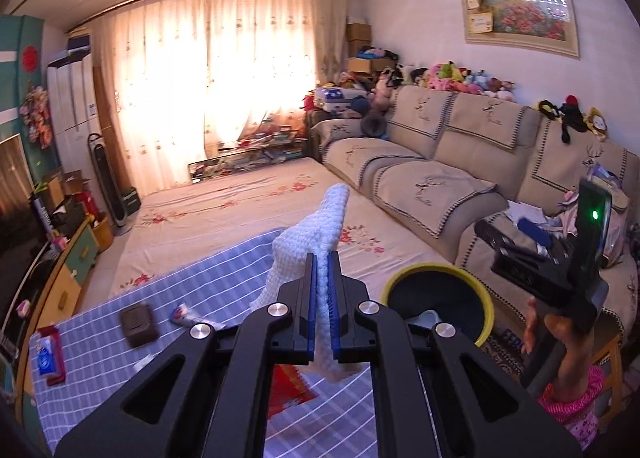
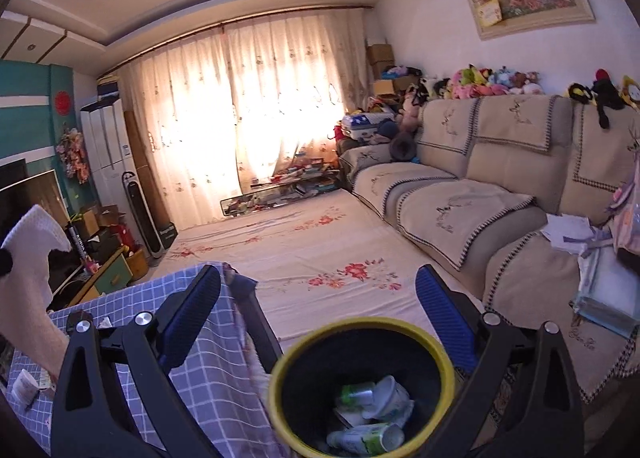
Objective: Collect trash
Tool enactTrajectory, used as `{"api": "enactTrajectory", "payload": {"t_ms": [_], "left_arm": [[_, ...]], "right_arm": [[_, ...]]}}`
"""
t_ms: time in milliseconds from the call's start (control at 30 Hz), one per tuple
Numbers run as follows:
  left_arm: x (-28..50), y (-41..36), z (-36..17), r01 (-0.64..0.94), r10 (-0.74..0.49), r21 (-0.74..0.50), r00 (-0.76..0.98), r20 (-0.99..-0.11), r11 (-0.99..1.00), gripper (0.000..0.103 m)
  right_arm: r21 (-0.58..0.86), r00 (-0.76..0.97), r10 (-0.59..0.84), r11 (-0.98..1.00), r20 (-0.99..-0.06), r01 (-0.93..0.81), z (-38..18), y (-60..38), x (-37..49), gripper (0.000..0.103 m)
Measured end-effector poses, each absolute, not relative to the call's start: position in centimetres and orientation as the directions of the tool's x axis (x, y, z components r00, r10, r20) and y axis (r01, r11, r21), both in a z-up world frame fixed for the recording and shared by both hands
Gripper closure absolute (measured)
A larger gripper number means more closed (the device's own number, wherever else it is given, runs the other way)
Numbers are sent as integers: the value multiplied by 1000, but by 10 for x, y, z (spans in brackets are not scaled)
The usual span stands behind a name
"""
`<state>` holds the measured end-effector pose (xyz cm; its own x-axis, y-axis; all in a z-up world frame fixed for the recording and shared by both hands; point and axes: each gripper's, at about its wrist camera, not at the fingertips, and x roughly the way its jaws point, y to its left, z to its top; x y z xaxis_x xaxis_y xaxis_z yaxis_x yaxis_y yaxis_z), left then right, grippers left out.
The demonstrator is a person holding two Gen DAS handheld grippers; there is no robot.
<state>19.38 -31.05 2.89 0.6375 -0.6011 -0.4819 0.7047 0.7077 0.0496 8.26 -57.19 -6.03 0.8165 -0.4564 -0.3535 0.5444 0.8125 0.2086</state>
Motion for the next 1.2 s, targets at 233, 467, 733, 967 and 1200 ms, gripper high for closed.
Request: {"api": "enactTrajectory", "payload": {"t_ms": [233, 467, 733, 967, 1200], "left_arm": [[202, -338, 27, 703, -600, 21, 622, -503, 711, 97], [220, -315, 26, 688, -597, -9, 623, -506, 725, 97], [204, -295, 63, 677, -597, 12, 658, -458, 736, 97], [193, -273, 96, 686, -638, -66, 632, -440, 725, 97], [175, -265, 119, 715, -680, -92, 606, -413, 693, 97]], "right_arm": [[344, 902, -125, 896, -413, 282, -100, -567, 80, 10], [156, 884, 43, 987, -466, 34, -122, -490, 95, 10], [95, 897, 196, 981, -397, -172, -107, -411, 101, 10], [-17, 947, 156, 986, -280, -167, -78, -377, 102, 10], [-19, 967, 142, 989, -212, -150, -65, -371, 119, 13]]}}
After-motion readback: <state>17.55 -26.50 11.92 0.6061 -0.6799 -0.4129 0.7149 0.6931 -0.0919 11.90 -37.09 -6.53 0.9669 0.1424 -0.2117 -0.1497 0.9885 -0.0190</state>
